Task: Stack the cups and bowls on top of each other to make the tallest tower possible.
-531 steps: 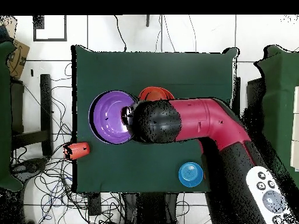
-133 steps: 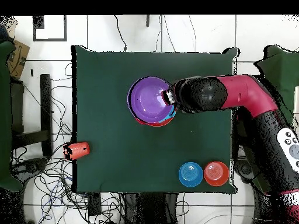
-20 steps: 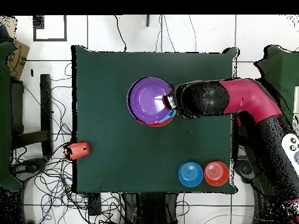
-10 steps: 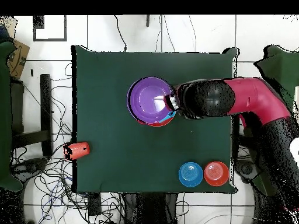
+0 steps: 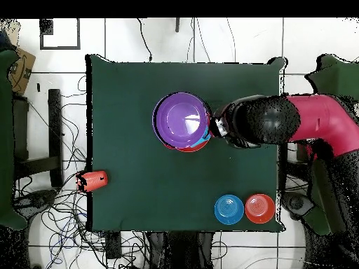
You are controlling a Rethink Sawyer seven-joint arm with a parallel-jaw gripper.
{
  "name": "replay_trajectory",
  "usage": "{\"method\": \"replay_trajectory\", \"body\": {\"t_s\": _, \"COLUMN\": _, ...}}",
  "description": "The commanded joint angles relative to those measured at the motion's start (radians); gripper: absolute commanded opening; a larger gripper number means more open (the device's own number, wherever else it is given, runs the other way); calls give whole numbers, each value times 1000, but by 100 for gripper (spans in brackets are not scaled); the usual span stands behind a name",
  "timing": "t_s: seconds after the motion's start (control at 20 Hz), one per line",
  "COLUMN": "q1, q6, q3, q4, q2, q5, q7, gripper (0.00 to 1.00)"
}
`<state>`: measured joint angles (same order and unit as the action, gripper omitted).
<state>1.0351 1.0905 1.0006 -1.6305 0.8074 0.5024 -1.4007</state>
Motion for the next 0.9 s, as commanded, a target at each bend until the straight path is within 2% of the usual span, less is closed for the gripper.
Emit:
{"method": "replay_trajectory", "body": {"t_s": 0.05, "q1": 16, "q6": 171, "q3": -22, "q4": -15, "q2": -2, "q5": 91, "q7": 365, "gripper": 100}}
{"method": "replay_trajectory", "body": {"t_s": 0.45, "q1": -2, "q6": 233, "q3": -42, "q4": 11, "q2": -64, "q5": 190, "q7": 419, "gripper": 100}}
{"method": "replay_trajectory", "body": {"t_s": 0.7, "q1": -6, "q6": 210, "q3": -54, "q4": 15, "q2": -121, "q5": 227, "q7": 414, "gripper": 100}}
{"method": "replay_trajectory", "body": {"t_s": 0.9, "q1": -26, "q6": 213, "q3": -68, "q4": 59, "q2": -167, "q5": 253, "q7": 418, "gripper": 100}}
